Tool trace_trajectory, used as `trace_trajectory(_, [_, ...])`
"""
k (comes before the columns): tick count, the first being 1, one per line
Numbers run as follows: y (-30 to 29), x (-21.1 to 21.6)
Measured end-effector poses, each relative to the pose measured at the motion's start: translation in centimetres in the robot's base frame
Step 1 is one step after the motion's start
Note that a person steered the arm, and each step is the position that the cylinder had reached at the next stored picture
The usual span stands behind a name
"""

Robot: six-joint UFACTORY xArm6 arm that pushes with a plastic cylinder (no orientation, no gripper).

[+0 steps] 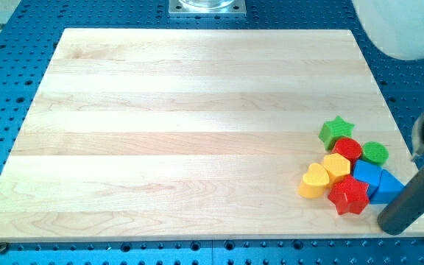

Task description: Move the green star diagonally top right to the yellow hexagon

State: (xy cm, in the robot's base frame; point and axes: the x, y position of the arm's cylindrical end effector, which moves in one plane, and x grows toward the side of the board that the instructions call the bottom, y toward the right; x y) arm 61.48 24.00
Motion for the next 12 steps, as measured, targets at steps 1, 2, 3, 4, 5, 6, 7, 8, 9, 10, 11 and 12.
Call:
trace_trajectory(1, [-1.6,-0.7])
trace_trajectory(2, [-6.4,-1.7])
trace_trajectory(3, [-8.4,-6.1])
trace_trajectory(4, [-8.6,-10.1])
trace_trajectory(5, [-5.6,-8.7])
trace_trajectory(6, [-4.8,-7.2])
trace_trajectory(7, [-4.8,-8.6])
trace_trajectory(8, [-4.8,-12.7])
trace_trajectory(9, [-4.6,-18.0])
trace_trajectory(10, [-5.0,-20.1])
trace_trajectory(11, [-0.9,-19.4])
trace_trajectory(12, [6.3,-15.4])
